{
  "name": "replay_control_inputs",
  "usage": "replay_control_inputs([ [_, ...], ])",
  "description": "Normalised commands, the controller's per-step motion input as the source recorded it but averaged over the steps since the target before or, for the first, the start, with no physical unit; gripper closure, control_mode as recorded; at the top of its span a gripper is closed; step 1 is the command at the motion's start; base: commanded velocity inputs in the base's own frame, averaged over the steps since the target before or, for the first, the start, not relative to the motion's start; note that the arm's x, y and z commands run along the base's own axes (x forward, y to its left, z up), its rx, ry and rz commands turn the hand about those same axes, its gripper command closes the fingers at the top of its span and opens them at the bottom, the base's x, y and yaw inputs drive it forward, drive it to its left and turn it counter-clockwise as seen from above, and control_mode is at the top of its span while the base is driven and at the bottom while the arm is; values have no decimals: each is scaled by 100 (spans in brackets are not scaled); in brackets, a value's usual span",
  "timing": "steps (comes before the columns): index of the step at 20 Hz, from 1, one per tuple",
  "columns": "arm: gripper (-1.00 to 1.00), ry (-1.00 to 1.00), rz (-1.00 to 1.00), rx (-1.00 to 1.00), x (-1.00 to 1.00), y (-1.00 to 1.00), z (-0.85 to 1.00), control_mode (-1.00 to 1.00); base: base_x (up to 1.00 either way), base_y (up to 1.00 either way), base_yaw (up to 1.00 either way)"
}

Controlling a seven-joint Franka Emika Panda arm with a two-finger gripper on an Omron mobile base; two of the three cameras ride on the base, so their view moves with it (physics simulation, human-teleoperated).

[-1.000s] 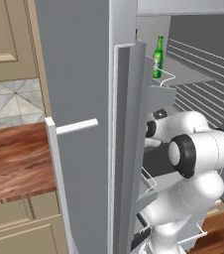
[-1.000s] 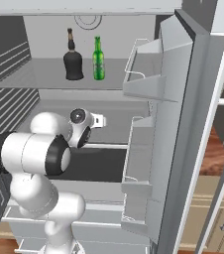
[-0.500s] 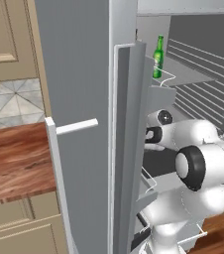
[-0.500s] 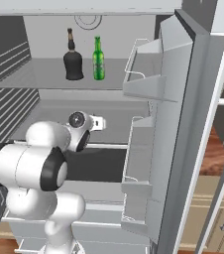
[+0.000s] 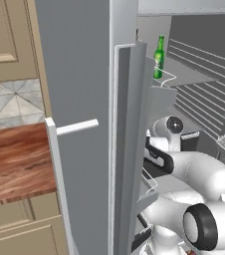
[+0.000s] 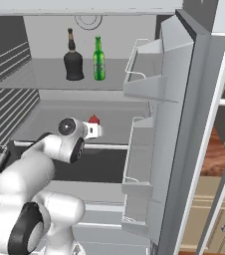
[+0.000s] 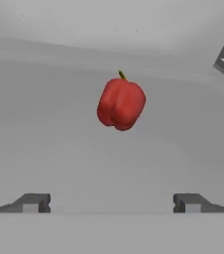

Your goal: Place the liquor and beer on the top shelf of the fridge to keep them out of children's reach, and place the bell pepper on lower shelves for easy access.

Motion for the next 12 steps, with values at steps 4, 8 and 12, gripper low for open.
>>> replay_control_inputs([
  [4,-100,18,0,-3,-77,0,57,-100,0,0,0],
  [8,-100,7,0,0,-84,0,66,-100,0,0,0],
  [12,-100,0,0,0,-98,-1,47,-100,0,0,0],
])
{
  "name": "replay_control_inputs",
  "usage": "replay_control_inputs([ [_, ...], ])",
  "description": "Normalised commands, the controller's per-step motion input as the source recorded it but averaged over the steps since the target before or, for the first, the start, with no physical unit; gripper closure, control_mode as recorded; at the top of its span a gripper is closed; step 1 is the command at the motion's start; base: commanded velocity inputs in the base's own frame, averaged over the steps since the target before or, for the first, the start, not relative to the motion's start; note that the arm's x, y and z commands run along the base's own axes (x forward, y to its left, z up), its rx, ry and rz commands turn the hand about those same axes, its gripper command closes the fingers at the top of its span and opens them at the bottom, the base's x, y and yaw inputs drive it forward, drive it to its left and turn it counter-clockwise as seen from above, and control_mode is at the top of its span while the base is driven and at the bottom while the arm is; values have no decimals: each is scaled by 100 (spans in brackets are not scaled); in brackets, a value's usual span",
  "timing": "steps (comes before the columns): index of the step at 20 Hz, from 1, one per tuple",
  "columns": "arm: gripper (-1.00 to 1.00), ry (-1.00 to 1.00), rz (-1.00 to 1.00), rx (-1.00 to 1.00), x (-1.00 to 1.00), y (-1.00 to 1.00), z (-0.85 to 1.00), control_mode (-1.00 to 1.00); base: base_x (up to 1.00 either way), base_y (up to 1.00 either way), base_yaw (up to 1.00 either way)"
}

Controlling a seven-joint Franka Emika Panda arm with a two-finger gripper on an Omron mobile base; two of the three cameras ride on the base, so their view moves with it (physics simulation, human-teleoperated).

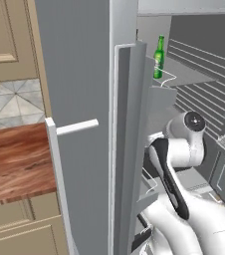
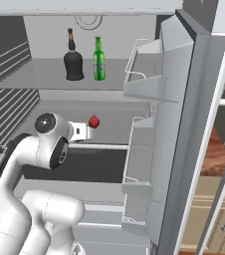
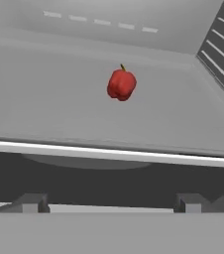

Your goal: Place the liquor and beer on the top shelf of the fridge to keep them out of children's reach, and place the bell pepper on lower shelves for easy access.

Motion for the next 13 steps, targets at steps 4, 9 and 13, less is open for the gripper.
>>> replay_control_inputs([
  [4,-100,-7,2,0,-93,-1,36,-100,0,0,0],
  [9,-100,-6,1,1,-70,0,80,-100,0,0,0],
  [13,-100,-1,0,3,-63,0,93,-100,0,0,0],
])
